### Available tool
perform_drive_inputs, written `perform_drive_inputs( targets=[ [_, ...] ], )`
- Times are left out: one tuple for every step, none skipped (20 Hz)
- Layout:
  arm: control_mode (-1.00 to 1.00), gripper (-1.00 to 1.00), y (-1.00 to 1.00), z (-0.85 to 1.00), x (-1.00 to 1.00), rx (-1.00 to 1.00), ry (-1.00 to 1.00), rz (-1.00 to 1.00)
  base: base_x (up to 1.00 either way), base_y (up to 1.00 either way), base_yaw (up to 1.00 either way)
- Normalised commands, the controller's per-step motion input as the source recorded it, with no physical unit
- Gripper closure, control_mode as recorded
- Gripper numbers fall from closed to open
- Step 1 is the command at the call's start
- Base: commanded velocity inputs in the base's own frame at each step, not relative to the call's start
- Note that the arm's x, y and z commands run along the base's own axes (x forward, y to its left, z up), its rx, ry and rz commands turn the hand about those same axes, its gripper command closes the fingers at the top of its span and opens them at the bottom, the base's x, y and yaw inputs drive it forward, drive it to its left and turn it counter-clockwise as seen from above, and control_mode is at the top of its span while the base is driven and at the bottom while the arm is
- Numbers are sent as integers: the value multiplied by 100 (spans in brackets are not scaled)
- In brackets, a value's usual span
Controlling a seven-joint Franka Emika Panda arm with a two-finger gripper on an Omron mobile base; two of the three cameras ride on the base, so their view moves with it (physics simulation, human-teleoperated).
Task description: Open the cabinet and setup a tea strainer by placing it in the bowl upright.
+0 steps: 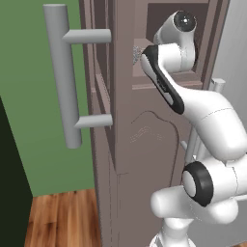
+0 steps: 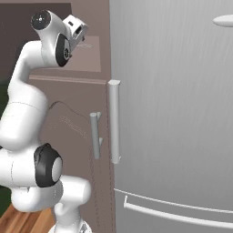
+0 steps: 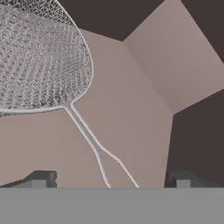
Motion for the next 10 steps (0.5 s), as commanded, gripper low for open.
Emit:
perform_drive_inputs(
  targets=[
    [-100,-100,0,-5,34,0,7,0,0,0,0],
    [-100,-100,0,-6,31,0,6,0,0,0,0],
    [-100,-100,0,-10,30,0,7,0,0,0,0],
    [-100,-100,0,-11,30,0,7,0,0,0,0],
    [-100,-100,0,-12,29,0,7,0,0,0,0],
    [-100,-100,0,-9,28,0,5,0,0,0,0],
    [-100,-100,0,-9,28,0,4,0,0,0,0],
    [-100,-100,0,-9,27,0,4,0,0,0,0],
    [-100,-100,-1,-7,29,0,3,0,0,0,0],
    [-100,-100,-3,-4,29,0,1,0,0,0,0]
  ],
)
